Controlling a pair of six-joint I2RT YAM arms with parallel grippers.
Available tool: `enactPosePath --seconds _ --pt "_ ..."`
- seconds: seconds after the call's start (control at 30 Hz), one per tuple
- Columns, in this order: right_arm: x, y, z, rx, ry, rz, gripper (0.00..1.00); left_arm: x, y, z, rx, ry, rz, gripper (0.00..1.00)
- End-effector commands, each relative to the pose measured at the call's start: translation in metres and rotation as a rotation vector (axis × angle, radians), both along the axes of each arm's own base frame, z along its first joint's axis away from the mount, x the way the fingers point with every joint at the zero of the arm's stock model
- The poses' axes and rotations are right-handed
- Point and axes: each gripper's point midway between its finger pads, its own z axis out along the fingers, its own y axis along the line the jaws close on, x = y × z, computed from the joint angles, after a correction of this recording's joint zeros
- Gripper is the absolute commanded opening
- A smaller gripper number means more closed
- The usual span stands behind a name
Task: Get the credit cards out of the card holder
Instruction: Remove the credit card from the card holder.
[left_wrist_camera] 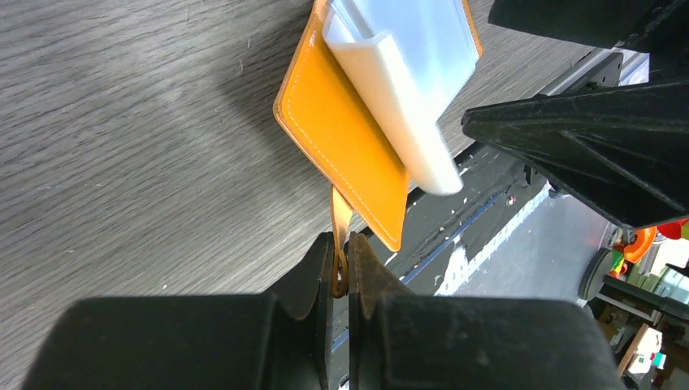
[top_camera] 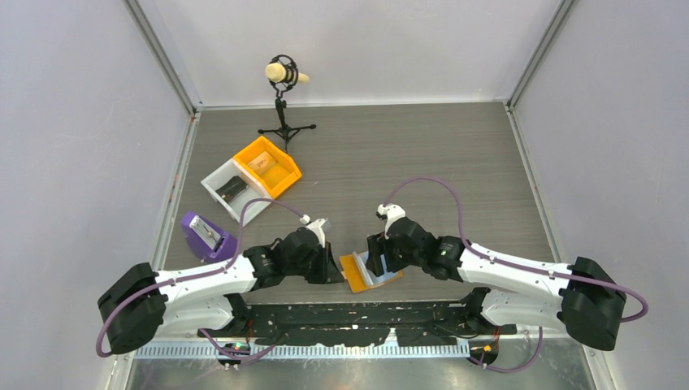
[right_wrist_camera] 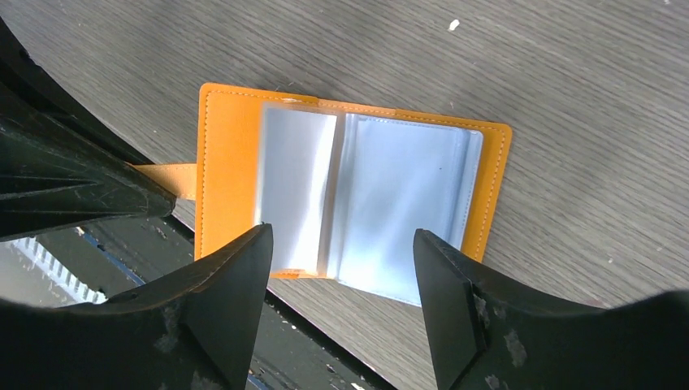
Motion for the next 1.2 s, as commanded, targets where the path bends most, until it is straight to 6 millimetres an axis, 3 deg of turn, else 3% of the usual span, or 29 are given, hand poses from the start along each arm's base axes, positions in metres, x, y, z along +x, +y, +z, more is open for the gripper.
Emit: enactPosePath --seconds 0.0,0.33,0.83,1.17 --pt "0.004 0.019 0.013 0.075 -0.008 0.02 0.71 0.007 -0.007 0.014 -0.019 -0.044 -0.007 0.0" --pt "0.013 0.009 0.0 0.012 -0.012 -0.035 0.78 0.012 0.004 0.01 0.02 -0.07 0.016 0.0" --pt "0.009 0.011 -0.02 0.001 0.036 -0.028 0.76 0.01 0.002 0.01 0.008 -0.064 0.013 0.0" --pt "0.012 0.0 -0.029 -0.06 0.028 -0.057 0.76 0.011 0.001 0.01 0.008 -0.063 0.01 0.0"
